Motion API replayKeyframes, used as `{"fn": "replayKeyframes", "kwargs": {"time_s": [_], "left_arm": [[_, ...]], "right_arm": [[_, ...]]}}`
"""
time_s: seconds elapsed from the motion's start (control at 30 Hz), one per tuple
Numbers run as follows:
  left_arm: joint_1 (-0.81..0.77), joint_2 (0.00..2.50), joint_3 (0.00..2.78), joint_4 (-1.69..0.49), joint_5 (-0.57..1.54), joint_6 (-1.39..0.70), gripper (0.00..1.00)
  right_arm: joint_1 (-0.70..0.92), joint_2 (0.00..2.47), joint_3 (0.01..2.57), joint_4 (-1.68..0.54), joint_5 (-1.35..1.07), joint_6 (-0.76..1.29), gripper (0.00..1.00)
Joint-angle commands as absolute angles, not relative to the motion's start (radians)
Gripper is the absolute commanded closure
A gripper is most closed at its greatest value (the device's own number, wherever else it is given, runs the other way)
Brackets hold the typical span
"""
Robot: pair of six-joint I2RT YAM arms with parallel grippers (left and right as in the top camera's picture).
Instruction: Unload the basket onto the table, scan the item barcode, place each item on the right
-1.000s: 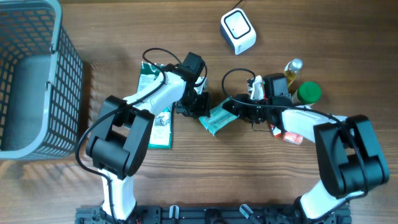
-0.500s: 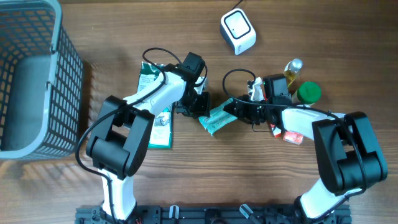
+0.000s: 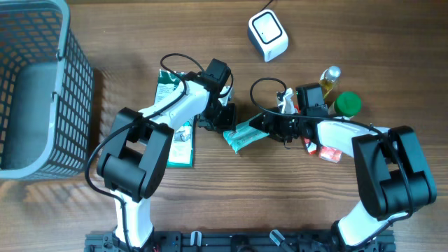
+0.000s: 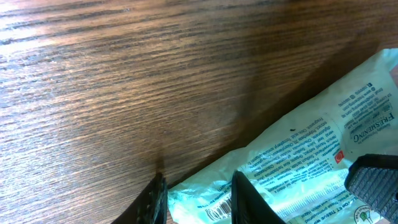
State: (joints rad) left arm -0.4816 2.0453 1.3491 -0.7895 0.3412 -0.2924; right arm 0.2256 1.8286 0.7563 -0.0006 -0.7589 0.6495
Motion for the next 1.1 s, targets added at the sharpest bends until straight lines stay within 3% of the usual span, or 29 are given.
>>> {"fn": "replayKeyframes", "kwargs": {"time_s": [0.0, 0.2, 0.3, 0.37, 0.4, 0.47, 0.6, 0.77, 0.9, 0.93, 0.97, 1.0, 1.07], "left_arm": [[-0.482, 2.080, 1.339, -0.786, 0.309, -0.276, 0.74], [-0.482, 2.080, 1.339, -0.786, 0.309, -0.276, 0.74], [-0.482, 2.080, 1.339, -0.786, 0.309, -0.277, 0.74], [-0.482, 2.080, 1.339, -0.786, 0.309, -0.277, 0.74], [-0.482, 2.080, 1.339, -0.786, 0.309, -0.277, 0.76], [-0.482, 2.080, 1.339, -0.787, 0.309, -0.276, 0.78], [-0.463, 2.051, 1.359, -0.786, 0.307, -0.276, 0.72], [-0.370, 1.899, 1.445, -0.801, 0.286, -0.304, 0.71], [-0.279, 1.764, 1.464, -0.798, 0.024, -0.330, 0.71], [-0.260, 1.748, 1.464, -0.801, -0.033, -0.329, 0.68], [-0.236, 1.733, 1.464, -0.802, -0.093, -0.329, 0.56], [-0.212, 1.728, 1.464, -0.806, -0.140, -0.329, 0.03], [-0.166, 1.728, 1.464, -0.821, -0.173, -0.329, 0.00]], "right_arm": [[0.229, 1.826, 0.725, -0.040, -0.709, 0.640, 0.55], [0.202, 1.816, 0.725, -0.086, -0.690, 0.635, 0.63], [0.202, 1.816, 0.725, -0.087, -0.690, 0.628, 0.78], [0.202, 1.816, 0.725, -0.086, -0.690, 0.627, 0.94], [0.202, 1.816, 0.725, -0.083, -0.690, 0.624, 0.96], [0.202, 1.816, 0.725, -0.074, -0.691, 0.594, 0.96], [0.202, 1.816, 0.725, -0.044, -0.713, 0.548, 0.96], [0.202, 1.816, 0.725, -0.035, -0.716, 0.549, 0.96], [0.202, 1.816, 0.725, -0.035, -0.716, 0.548, 0.96], [0.202, 1.816, 0.725, -0.035, -0.716, 0.548, 0.96], [0.202, 1.816, 0.725, -0.035, -0.716, 0.549, 0.96], [0.202, 1.816, 0.725, -0.035, -0.716, 0.548, 0.96], [0.202, 1.816, 0.725, -0.035, -0.716, 0.548, 0.96]]}}
